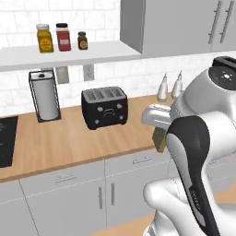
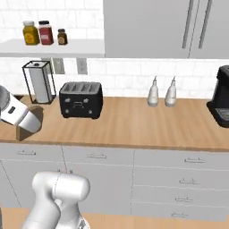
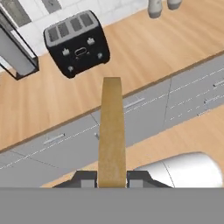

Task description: Start the toaster. Once the lever pops up, take the bread to the plate on the dining counter.

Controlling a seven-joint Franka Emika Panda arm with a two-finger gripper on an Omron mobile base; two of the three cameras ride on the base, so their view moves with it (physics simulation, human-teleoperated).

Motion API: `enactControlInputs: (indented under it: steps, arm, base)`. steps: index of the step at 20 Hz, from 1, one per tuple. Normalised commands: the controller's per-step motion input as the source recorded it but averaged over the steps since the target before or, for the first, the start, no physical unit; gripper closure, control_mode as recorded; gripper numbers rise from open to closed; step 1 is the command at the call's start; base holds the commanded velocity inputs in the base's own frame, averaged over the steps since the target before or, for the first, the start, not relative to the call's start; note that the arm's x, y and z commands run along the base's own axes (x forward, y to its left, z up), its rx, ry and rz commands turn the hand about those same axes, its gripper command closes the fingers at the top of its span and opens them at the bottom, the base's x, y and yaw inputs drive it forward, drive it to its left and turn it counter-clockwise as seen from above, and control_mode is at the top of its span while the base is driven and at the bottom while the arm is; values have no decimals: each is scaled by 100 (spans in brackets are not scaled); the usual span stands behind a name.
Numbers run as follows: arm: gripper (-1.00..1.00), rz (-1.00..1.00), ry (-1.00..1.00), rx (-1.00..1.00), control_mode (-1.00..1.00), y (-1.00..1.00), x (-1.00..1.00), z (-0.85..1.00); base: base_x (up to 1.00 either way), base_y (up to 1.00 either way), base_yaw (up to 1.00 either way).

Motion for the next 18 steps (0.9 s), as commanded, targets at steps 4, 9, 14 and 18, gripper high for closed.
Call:
enactControlInputs:
  steps: [4, 9, 14, 18]
  arm:
    - [100, 0, 0, 0, 100, 0, 0, 0]
    - [100, 0, 0, 0, 100, 0, 0, 0]
    - [100, 0, 0, 0, 100, 0, 0, 0]
    - [100, 0, 0, 0, 100, 0, 0, 0]
  base:
    - [-16, 0, -93]
    - [-10, 0, -95]
    - [-11, 0, -92]
    - [0, -10, -90]
